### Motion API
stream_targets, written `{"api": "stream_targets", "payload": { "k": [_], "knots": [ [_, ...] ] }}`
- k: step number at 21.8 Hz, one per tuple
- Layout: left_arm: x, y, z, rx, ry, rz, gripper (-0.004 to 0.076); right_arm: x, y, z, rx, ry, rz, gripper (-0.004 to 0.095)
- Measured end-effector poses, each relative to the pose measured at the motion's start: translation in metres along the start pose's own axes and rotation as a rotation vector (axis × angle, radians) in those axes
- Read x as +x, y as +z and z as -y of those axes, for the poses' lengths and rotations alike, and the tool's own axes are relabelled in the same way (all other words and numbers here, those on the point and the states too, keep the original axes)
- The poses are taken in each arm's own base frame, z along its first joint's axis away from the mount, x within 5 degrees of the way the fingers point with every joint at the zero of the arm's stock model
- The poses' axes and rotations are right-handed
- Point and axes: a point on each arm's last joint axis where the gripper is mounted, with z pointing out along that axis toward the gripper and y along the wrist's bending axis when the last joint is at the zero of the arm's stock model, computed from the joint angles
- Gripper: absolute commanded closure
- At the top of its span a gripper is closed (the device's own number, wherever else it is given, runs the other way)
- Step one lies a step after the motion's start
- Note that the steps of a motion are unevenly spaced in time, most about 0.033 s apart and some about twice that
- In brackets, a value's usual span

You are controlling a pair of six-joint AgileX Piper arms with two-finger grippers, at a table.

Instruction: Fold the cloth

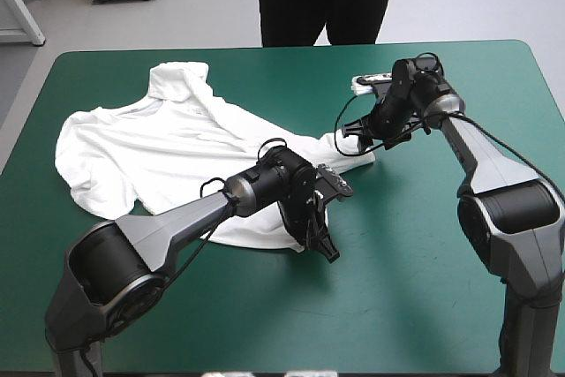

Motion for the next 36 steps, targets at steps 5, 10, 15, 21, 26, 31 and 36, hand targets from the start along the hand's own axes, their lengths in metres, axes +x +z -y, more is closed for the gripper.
{"api": "stream_targets", "payload": {
  "k": [5,10,15,21,26,31,36],
  "knots": [
    [0.0,0.0,0.004,0.048,-0.018,-0.003,0.0733,0.001,0.03,-0.006,0.012,0.0,-0.059,0.0384],
    [0.001,0.001,0.005,0.051,-0.019,-0.003,0.0733,-0.001,0.036,-0.004,0.027,0.002,-0.065,0.084],
    [0.001,0.0,0.005,0.051,-0.019,-0.001,0.0733,0.0,0.038,-0.009,0.027,-0.012,-0.069,0.0925],
    [0.001,-0.003,0.005,0.046,-0.017,0.005,0.0733,0.0,0.036,-0.01,0.032,-0.018,-0.067,0.0925],
    [0.021,-0.032,0.0,-0.105,-0.021,-0.023,0.0733,0.002,-0.011,-0.015,0.029,-0.029,0.013,0.0925],
    [0.063,-0.143,-0.049,-0.27,-0.203,0.219,0.0733,0.021,-0.123,-0.023,-0.006,-0.049,0.253,0.0925],
    [0.104,-0.258,-0.074,-0.409,-0.35,0.53,0.0733,0.063,-0.224,-0.037,-0.067,-0.083,0.513,0.0925]
  ]
}}
